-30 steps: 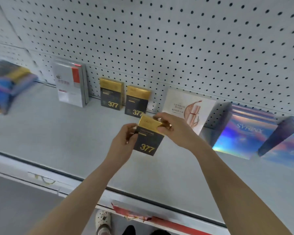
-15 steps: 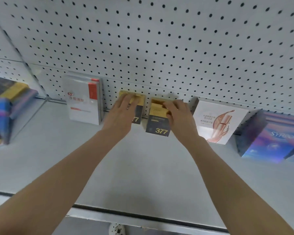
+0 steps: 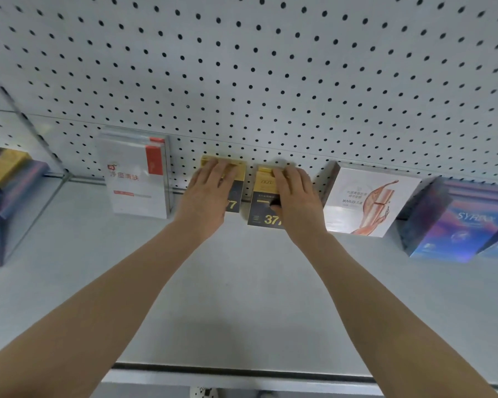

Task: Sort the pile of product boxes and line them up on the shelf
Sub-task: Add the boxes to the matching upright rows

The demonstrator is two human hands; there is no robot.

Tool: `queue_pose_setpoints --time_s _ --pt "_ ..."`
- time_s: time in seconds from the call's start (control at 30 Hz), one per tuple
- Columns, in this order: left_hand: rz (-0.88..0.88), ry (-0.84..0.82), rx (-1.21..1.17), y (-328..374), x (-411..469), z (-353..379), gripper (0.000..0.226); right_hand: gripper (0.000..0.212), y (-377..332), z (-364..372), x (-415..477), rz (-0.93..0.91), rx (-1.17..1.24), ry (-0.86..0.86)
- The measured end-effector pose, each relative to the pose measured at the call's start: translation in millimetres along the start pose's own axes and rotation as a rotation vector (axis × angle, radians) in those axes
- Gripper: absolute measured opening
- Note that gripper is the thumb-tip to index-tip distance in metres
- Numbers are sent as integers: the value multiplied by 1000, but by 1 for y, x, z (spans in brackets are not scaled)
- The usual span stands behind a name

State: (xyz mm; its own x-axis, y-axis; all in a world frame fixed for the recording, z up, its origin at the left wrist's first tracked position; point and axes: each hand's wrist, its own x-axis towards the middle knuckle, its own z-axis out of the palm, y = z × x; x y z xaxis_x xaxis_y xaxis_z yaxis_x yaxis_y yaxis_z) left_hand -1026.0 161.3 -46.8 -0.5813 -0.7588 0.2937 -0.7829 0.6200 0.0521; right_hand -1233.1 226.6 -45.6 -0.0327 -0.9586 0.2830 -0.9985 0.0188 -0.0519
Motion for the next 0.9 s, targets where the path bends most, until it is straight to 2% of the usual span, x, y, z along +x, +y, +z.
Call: queue_pose_setpoints --time_s 0.13,0.27,0.4,0.57,0.73,0.9 --pt "9 -1 -2 3 -3 -8 73 82 0 -9 2 -26 -46 -25" --pt "-27 56 -32 10 -20 -29 63 68 0 -25 1 -91 -99 7" --pt "-76 131 -77 15 -57 -52 49 52 -8 -39 -11 -226 -136 41" --pt "-139 146 -42 6 -135 -67 34 45 -33 -49 -38 -422 -131 60" --pt "-298 128 -33 -8 -229 -77 29 45 -87 -52 -73 -554 -87 52" --pt "-447 146 -38 -29 -309 -93 31 43 -172 -35 -107 -608 77 2"
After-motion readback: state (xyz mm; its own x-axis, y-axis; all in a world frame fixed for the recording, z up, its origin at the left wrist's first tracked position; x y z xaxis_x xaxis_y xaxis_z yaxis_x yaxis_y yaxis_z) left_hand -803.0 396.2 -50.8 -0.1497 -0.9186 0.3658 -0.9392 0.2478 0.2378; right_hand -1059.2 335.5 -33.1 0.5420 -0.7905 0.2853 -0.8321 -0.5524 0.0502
